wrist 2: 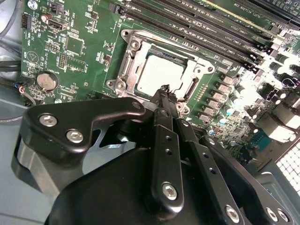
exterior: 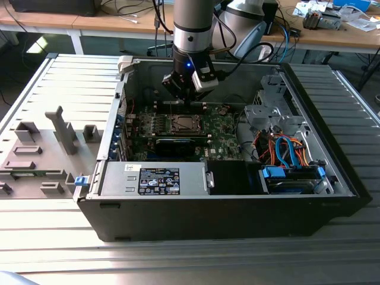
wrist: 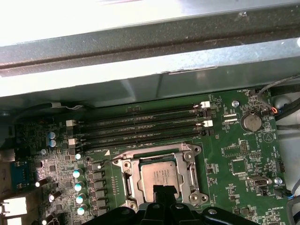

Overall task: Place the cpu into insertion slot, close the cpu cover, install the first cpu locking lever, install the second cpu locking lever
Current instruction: 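Install the first cpu locking lever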

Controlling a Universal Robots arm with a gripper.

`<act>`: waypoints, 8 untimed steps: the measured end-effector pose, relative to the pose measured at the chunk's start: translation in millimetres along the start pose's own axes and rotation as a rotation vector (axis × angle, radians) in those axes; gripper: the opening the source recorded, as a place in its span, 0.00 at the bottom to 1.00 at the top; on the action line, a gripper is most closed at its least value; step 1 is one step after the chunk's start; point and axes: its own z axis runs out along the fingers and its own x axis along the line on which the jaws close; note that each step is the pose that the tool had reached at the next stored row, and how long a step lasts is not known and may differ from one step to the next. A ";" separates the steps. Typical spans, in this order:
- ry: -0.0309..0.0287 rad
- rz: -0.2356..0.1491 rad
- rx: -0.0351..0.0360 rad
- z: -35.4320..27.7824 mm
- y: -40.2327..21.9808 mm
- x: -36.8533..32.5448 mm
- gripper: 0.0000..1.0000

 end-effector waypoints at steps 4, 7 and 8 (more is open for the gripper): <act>0.0002 -0.011 -0.0001 0.0 0.0 0.0 0.11; 0.0003 -0.018 -0.0002 0.0 0.0 0.0 0.11; 0.0003 -0.020 -0.0002 0.0 0.0 0.0 0.11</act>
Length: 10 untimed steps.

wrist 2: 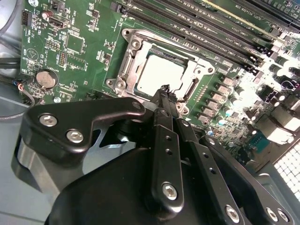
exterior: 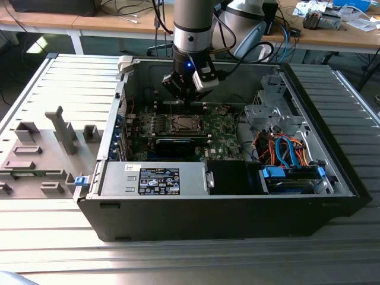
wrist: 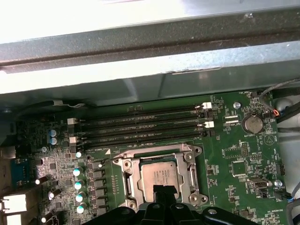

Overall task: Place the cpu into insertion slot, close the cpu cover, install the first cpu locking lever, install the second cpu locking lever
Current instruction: 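Install the first cpu locking lever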

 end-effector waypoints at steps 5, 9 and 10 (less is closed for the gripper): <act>0.0002 -0.012 -0.0001 0.0 0.0 0.0 0.11; 0.0003 -0.021 -0.0002 0.0 0.0 0.0 0.11; 0.0003 -0.022 -0.0002 0.0 0.0 0.0 0.11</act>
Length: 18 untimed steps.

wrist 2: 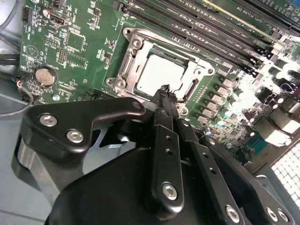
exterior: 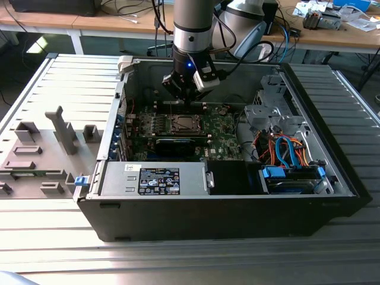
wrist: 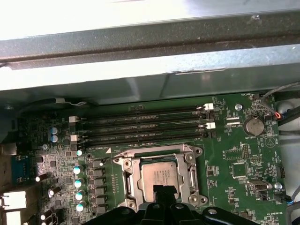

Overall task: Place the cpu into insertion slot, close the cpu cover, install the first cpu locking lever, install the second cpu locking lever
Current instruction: 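Install the first cpu locking lever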

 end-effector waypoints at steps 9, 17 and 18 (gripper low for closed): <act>0.0000 -0.001 0.0001 -0.1 -0.1 1.1 0.11; -0.0002 -0.001 -0.0001 -1.0 -0.2 1.7 0.11; -0.0003 -0.001 -0.0001 -1.1 -0.1 1.7 0.11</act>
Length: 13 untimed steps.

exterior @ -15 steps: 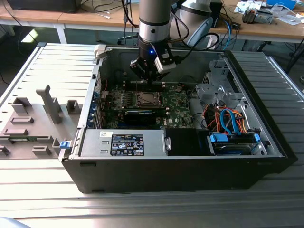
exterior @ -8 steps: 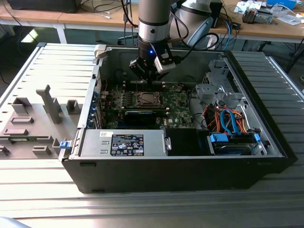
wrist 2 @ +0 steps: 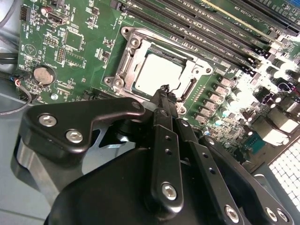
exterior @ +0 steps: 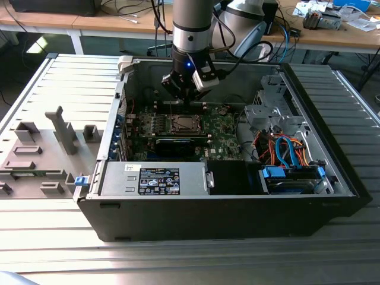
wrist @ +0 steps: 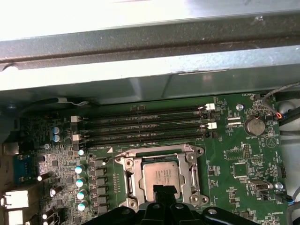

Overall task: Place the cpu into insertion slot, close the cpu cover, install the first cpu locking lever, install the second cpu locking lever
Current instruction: 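Install the first cpu locking lever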

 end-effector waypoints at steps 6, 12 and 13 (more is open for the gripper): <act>0.0001 0.000 0.0001 -1.4 0.0 0.1 0.11; 0.0001 0.000 0.0001 -2.7 0.0 0.2 0.11; 0.0000 0.000 0.0000 -2.9 0.0 0.2 0.11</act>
